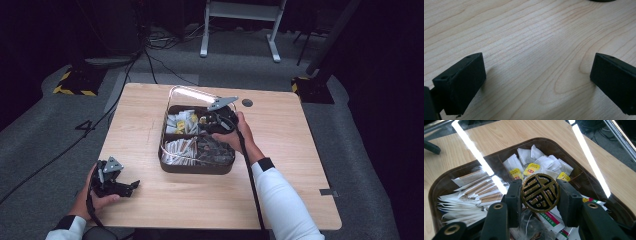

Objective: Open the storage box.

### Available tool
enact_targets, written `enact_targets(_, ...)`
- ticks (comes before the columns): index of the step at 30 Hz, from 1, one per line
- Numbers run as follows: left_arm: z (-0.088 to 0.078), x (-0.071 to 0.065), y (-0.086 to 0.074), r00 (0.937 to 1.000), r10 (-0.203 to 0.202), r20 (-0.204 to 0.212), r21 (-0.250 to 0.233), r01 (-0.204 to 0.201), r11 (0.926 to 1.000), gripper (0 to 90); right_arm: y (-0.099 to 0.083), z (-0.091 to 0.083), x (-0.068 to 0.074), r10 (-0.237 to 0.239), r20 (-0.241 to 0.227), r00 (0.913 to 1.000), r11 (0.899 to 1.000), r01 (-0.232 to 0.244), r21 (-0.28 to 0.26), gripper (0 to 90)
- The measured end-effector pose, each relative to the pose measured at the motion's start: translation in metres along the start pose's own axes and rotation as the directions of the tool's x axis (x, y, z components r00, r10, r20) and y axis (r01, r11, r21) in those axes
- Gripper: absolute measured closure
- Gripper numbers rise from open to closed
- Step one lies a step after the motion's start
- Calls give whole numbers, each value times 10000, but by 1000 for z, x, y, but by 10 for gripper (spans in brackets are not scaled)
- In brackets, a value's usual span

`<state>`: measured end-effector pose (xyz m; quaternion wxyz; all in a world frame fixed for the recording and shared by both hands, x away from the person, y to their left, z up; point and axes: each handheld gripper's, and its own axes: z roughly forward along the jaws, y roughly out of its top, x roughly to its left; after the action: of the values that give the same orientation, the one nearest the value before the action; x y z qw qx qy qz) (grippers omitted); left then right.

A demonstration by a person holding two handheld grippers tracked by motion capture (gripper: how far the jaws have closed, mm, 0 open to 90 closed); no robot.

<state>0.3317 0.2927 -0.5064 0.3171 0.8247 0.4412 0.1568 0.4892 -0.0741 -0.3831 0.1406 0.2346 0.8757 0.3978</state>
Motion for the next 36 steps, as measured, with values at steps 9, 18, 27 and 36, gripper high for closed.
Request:
enact_targets(9,0,0,0,10000,0,0,-1,0,10000,4,5,-17,-4,-128,0,9999,9998,128,-144,586)
enact_targets(18,0,0,0,10000,0,2,1,0,10000,4,12,-31,-8,-418,479,9980,9991,416,50,586)
enact_targets(27,0,0,0,10000,3,0,0,-3,10000,4,2,-43,-17,-259,677,9974,9993,239,301,586)
enact_targets(36,0,0,0,10000,2,-1,0,-2,10000,4,-10,-59,-28,-84,899,9959,9997,61,257,586)
